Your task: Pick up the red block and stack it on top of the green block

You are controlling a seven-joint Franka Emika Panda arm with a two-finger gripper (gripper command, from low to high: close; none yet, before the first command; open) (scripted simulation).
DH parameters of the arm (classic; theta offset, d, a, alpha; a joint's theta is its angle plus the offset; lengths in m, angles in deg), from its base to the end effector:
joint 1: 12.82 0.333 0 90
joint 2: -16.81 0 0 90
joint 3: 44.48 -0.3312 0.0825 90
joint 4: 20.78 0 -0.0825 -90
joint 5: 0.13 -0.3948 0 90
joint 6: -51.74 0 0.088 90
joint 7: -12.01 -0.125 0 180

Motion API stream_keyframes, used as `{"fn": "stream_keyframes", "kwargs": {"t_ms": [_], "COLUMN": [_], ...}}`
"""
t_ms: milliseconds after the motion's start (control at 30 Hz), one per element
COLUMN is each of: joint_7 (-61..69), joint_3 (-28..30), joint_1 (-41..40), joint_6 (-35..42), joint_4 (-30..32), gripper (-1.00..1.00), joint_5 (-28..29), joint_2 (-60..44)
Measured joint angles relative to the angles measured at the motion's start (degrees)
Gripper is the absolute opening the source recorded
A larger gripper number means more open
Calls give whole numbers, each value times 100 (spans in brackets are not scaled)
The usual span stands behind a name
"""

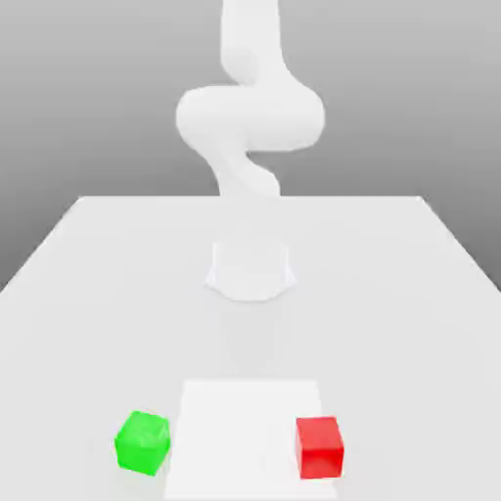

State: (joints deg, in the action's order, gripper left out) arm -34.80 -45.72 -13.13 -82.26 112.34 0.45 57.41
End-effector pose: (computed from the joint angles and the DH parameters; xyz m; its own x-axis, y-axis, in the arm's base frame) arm 0.3938 0.0088 0.6678 0.5210 -0.7120 0.4708 -0.5383 -0.7021 -0.4661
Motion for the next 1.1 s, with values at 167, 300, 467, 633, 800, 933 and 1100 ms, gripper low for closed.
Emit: {"fn": "stream_keyframes", "kwargs": {"t_ms": [167, 300, 467, 633, 800, 933, 1100], "joint_7": [-205, -366, -556, -697, -755, -947, -991], "joint_3": [-236, -395, -548, -646, -700, -512, -452], "joint_1": [-46, -61, -39, 71, 178, 327, 375], "joint_6": [-453, -804, -1243, -1684, -2172, -2828, -2979], "joint_4": [275, 488, 754, 1020, 1245, 1154, 1128], "gripper": [0, 0, 0, 0, 0, 0, -100], "joint_5": [128, 230, 342, 385, 327, 570, 627], "joint_2": [-1075, -1908, -2948, -3982, -5004, -5833, -6012]}}
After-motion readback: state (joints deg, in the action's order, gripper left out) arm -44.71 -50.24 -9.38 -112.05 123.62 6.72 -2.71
